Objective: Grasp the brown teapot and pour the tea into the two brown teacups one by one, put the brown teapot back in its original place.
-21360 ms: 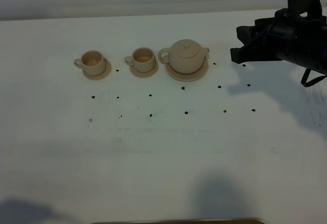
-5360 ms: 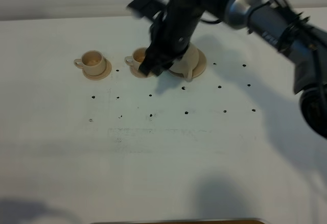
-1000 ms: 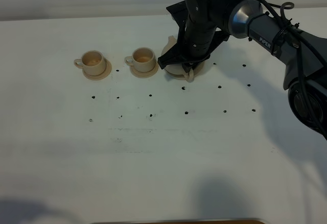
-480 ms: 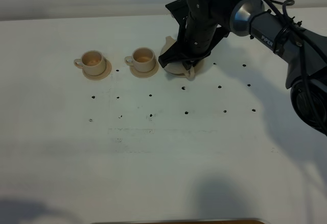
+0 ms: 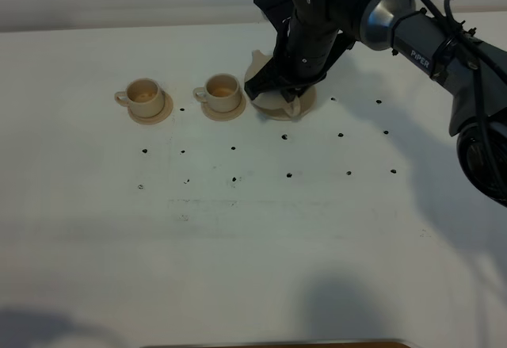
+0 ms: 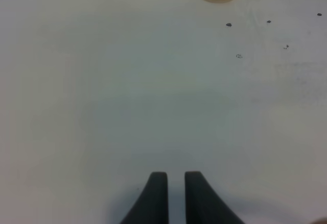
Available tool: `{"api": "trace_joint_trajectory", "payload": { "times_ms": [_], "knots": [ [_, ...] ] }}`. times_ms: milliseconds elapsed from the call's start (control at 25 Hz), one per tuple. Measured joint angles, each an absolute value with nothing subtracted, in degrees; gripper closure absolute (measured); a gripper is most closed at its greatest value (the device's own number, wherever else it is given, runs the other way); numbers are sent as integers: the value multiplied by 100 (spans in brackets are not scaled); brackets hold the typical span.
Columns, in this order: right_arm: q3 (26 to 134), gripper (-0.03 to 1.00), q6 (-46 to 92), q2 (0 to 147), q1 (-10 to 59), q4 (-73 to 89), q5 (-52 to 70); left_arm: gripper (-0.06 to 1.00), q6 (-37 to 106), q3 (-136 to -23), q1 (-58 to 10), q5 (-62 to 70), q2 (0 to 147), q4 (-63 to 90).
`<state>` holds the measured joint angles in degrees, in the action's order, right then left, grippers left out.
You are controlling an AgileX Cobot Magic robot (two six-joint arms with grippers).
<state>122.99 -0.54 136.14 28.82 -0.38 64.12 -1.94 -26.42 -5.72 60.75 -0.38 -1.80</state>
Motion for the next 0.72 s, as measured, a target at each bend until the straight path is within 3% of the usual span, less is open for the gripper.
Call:
{"api": "trace_joint_trajectory", "payload": {
  "times_ms": [720],
  "knots": [
    [12294,85,271,13308,3230,-758,6374,88,-194,-2642,-572,6075,-38,-180]
  ]
}}
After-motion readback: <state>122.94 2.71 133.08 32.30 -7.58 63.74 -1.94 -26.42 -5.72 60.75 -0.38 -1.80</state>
